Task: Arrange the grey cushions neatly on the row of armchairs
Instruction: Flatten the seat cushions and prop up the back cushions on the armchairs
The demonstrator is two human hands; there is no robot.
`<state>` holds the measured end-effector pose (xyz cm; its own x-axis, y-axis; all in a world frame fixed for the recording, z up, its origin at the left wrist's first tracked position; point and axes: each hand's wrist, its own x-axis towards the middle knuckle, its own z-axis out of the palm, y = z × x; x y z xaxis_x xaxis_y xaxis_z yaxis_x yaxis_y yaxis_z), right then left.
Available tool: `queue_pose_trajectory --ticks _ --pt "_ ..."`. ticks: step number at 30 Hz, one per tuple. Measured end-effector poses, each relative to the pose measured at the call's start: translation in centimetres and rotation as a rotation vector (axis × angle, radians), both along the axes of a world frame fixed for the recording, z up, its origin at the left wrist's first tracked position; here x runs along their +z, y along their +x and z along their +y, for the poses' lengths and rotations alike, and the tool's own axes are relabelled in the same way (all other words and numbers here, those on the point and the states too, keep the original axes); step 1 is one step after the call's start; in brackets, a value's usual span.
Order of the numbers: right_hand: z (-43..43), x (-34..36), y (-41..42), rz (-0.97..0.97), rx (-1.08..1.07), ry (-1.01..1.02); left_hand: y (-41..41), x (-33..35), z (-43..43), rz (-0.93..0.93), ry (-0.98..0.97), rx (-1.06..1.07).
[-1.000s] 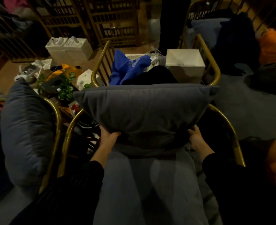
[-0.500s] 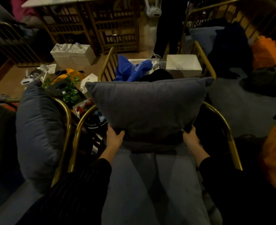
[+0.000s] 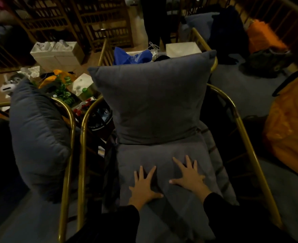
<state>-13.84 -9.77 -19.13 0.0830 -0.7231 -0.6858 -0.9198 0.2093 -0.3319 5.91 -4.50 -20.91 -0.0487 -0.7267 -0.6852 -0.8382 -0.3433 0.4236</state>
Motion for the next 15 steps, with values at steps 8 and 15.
queue_pose_trajectory --ticks 8,15 --pt "0.3 0.6 1.6 0.056 -0.092 -0.017 0.7 -0.1 0.2 -0.008 -0.044 -0.016" --pt "-0.5 3.6 8.4 -0.072 0.021 -0.192 5.2 4.3 -0.7 0.067 -0.305 0.126"
